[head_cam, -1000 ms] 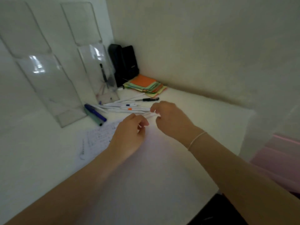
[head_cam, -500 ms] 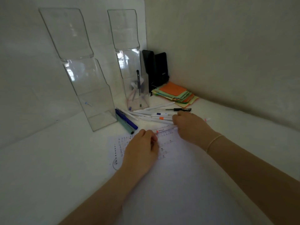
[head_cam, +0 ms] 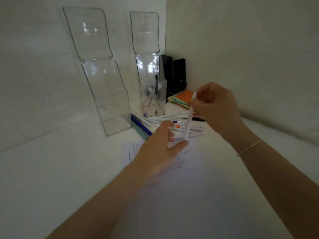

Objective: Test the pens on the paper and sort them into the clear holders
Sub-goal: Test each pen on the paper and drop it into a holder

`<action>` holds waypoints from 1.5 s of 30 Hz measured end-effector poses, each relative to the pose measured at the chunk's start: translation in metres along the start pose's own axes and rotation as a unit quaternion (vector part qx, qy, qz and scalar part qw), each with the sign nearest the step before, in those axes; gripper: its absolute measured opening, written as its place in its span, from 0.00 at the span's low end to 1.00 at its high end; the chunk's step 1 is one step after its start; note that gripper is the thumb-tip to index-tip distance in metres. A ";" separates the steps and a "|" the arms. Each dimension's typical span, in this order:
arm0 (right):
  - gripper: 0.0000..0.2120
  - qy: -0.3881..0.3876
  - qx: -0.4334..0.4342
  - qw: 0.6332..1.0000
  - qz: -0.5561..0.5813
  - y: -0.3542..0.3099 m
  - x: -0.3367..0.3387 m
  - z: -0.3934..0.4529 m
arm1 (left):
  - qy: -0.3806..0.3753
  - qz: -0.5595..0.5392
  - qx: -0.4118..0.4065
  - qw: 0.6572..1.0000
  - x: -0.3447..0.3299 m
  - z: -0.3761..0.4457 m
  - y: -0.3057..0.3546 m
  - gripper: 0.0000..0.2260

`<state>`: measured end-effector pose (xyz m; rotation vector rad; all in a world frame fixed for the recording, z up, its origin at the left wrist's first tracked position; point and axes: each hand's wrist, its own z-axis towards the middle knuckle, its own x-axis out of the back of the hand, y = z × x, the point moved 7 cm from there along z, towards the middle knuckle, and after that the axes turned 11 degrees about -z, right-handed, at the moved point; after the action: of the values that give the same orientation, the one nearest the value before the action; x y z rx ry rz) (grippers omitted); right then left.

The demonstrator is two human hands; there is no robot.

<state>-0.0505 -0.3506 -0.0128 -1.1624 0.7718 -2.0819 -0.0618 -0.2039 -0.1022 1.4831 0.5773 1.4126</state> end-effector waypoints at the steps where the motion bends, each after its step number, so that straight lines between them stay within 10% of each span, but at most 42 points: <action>1: 0.07 -0.007 -0.035 0.995 0.089 -0.001 -0.001 -0.001 | -0.014 -0.098 0.008 0.995 0.001 0.000 0.007 0.21; 5: 0.07 -0.023 -0.118 0.974 0.190 0.011 -0.017 -0.005 | -0.052 -0.286 0.025 0.957 0.011 0.000 0.030 0.08; 8: 0.12 0.035 0.086 0.987 -0.130 -0.001 -0.019 -0.017 | -0.091 -0.310 0.112 0.940 0.011 -0.003 0.023 0.10; 11: 0.20 -0.105 0.260 0.938 -0.204 -0.022 -0.050 -0.046 | -0.088 -0.344 0.150 0.923 0.015 -0.006 0.014 0.08; 16: 0.21 -0.185 0.207 0.940 -0.198 -0.018 -0.071 -0.059 | -0.151 -0.434 0.240 0.855 0.013 -0.014 0.005 0.14; 20: 0.31 -0.179 -0.083 0.978 0.063 0.003 -0.063 -0.045 | -0.199 -0.357 0.245 0.879 0.017 -0.013 0.000 0.21; 26: 0.21 -0.205 -0.267 0.865 0.373 0.020 -0.064 -0.045 | -0.127 -0.152 0.231 0.952 0.030 -0.003 -0.019 0.13; 31: 0.23 -0.208 -0.259 0.826 0.455 0.013 -0.064 -0.052 | -0.131 0.076 0.167 0.974 0.042 0.004 -0.031 0.08; 35: 0.26 -0.097 -0.217 0.886 0.398 0.010 -0.047 -0.049 | -0.112 0.181 0.106 0.971 0.046 0.004 -0.041 0.08; 45: 0.10 -0.198 -0.178 0.938 0.221 0.026 -0.086 -0.088 | 0.018 0.274 -0.079 0.958 0.040 -0.023 -0.054 0.10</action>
<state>-0.0862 -0.2862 -0.1148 -1.3879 1.1148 -1.3171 -0.0601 -0.1405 -0.1335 1.5537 0.0604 1.8615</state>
